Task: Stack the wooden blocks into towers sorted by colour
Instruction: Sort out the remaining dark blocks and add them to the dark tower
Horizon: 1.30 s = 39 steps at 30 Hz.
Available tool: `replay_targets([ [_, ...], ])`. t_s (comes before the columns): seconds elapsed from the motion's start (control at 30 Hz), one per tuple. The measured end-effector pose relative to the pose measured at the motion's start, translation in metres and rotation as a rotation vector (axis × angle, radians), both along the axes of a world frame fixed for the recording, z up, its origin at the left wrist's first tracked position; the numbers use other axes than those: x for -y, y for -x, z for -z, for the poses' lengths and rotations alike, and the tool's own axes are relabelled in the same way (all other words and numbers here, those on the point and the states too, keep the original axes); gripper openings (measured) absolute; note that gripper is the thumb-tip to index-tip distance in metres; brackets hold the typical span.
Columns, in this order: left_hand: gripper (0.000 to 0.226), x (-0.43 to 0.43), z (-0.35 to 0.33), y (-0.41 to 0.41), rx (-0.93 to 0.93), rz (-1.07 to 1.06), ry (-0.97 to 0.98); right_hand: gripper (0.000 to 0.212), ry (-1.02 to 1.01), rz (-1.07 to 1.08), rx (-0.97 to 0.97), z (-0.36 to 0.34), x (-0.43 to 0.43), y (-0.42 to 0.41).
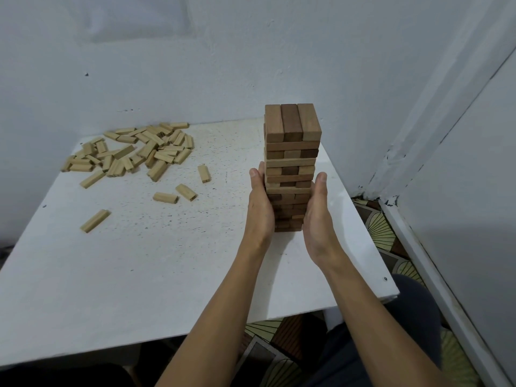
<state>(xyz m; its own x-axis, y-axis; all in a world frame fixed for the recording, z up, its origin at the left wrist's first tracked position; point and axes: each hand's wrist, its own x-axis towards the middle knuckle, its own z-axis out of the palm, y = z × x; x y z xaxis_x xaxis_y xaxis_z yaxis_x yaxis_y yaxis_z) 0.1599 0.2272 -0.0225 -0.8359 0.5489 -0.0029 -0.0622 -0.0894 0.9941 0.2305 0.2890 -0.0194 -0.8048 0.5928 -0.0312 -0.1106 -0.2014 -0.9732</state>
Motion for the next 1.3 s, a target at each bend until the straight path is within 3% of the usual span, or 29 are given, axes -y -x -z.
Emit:
replay_targets([
  [0.17,0.098,0.002,0.010,-0.001,0.050,-0.031,0.018,0.077,0.012,0.025,0.032,0.004,-0.004,0.000],
  [0.47,0.071,0.009,0.013,-0.010,0.017,0.002,-0.004,0.063,0.024,0.028,0.033,0.011,0.003,0.001],
  [1.13,0.064,0.011,0.011,-0.011,0.011,0.063,0.058,0.081,0.039,0.030,0.053,0.012,0.005,0.000],
  [1.3,0.069,0.012,0.012,-0.009,0.008,0.082,0.058,0.066,0.035,0.041,0.050,0.009,0.005,0.000],
])
